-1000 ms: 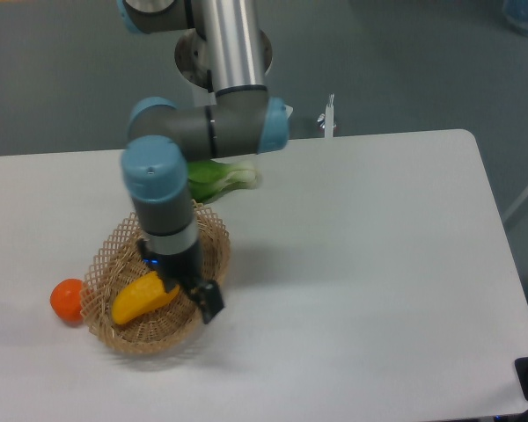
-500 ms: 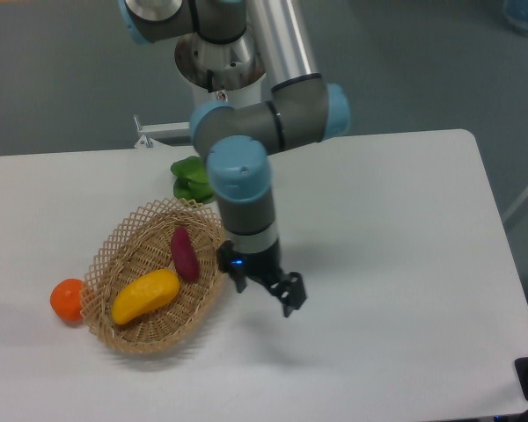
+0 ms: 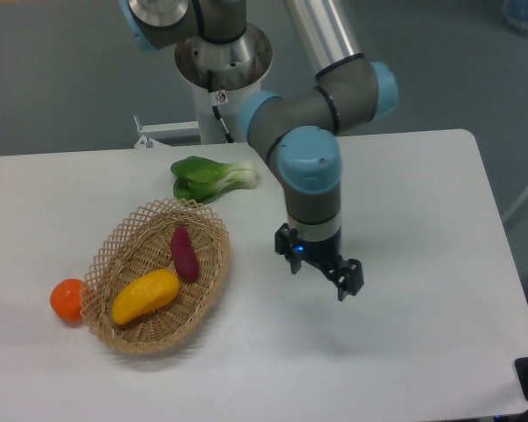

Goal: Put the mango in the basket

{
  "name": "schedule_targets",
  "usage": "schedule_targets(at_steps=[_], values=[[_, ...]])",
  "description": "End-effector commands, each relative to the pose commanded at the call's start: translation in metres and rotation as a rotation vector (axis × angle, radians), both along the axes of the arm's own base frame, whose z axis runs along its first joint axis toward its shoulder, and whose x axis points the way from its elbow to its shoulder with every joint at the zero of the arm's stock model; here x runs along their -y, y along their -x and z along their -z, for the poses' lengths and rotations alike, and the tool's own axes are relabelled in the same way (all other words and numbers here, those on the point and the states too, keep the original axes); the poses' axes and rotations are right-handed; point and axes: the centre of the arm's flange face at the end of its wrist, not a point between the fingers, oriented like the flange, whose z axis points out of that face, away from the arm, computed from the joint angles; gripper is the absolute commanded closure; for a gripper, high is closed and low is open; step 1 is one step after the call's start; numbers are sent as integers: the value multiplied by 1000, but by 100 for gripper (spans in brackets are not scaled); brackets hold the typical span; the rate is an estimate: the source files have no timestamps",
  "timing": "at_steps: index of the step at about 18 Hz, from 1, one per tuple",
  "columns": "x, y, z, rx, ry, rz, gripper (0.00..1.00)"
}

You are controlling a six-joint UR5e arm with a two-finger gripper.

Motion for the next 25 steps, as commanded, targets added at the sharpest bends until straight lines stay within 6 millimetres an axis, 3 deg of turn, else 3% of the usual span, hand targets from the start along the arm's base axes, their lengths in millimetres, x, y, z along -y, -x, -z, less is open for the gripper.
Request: schedule_targets(at_steps=[5,9,19,25], values=[[5,26,-15,51,35,11,0],[4,45,-14,58,38,-2,0],[30,67,-21,88,40,67,0],[34,64,-17,109,53,111,0]])
